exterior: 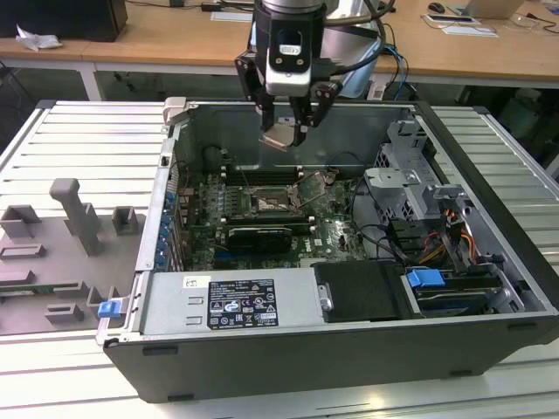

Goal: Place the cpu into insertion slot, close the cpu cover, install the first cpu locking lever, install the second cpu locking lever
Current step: 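Place the cpu into insertion slot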

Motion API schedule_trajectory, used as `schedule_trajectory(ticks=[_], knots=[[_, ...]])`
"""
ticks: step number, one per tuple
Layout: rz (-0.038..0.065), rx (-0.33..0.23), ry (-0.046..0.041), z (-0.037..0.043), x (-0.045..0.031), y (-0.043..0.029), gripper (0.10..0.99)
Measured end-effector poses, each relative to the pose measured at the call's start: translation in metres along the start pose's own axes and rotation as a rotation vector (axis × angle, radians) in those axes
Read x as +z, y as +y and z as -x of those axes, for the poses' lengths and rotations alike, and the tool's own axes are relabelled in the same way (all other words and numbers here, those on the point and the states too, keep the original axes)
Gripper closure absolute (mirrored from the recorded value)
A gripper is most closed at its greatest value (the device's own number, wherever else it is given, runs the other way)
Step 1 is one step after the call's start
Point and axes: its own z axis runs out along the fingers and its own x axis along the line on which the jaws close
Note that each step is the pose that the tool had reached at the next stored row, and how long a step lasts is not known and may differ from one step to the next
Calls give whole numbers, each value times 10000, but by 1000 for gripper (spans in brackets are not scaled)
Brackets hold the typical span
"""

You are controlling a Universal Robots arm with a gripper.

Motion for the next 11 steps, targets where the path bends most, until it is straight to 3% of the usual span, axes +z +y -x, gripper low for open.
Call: schedule_trajectory(ticks=[11], knots=[[24,1261,-113,0,21,-2,549]])
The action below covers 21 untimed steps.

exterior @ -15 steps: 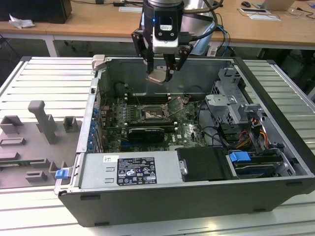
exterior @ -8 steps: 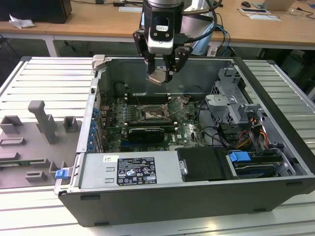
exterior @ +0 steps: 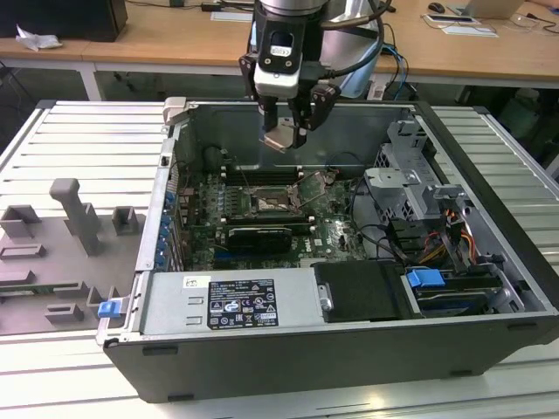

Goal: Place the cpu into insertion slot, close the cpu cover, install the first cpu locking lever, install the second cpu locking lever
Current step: 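Place the cpu into insertion slot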

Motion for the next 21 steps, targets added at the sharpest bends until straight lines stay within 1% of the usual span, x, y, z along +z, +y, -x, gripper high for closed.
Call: schedule_trajectory(ticks=[7,8,13,14,21], knots=[[17,882,-79,0,16,-2,549],[21,1143,-102,1,20,-2,549],[35,2059,-182,1,36,-3,549],[40,2316,-205,1,41,-4,549],[54,3189,-279,1,57,-5,549]])
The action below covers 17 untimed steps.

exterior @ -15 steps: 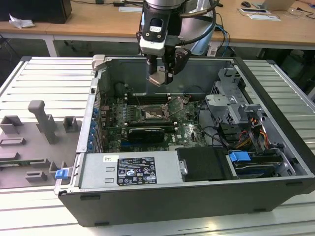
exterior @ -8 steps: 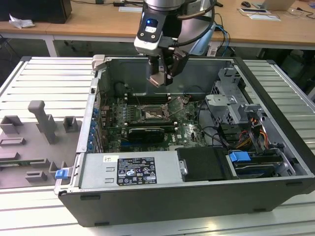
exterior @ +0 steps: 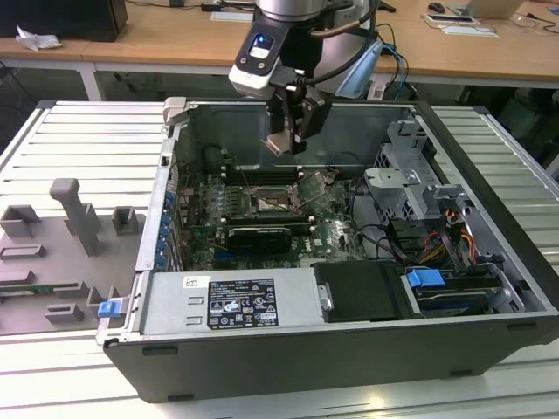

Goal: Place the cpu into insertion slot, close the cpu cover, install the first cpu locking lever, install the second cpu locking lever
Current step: 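Place the cpu into insertion slot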

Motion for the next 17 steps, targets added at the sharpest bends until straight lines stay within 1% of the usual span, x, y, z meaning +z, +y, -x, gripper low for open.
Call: schedule_trajectory(ticks=[2,9,12,17], knots=[[4,231,-20,0,6,0,549],[14,779,-69,1,29,-3,549],[0,995,-87,1,49,-5,549],[-24,1099,-95,1,85,-8,549]])
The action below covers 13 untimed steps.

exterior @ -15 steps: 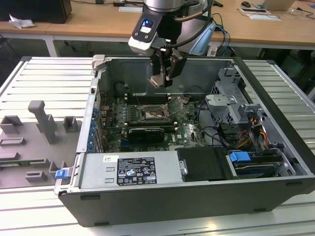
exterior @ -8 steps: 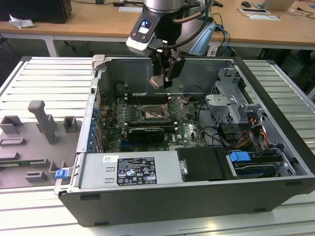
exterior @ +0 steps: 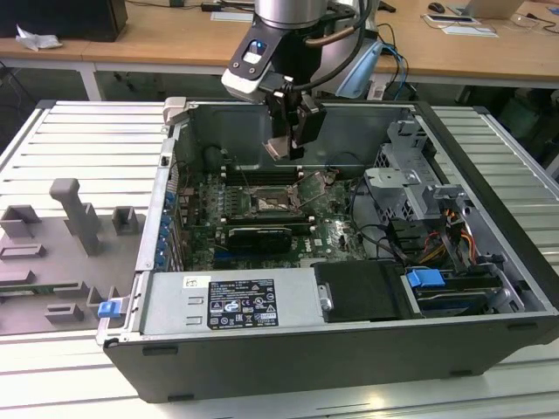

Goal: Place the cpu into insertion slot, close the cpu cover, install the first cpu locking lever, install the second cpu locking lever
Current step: 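Place the cpu into insertion slot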

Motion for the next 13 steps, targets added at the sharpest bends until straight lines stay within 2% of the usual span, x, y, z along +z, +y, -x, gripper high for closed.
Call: schedule_trajectory(ticks=[3,6,7,9,13], knots=[[-28,10,-1,1,29,-2,549],[-56,10,-61,2,71,-5,549],[-67,11,-91,1,82,-6,549],[-132,115,-266,2,100,-7,549],[-130,972,-338,2,126,-9,549]])
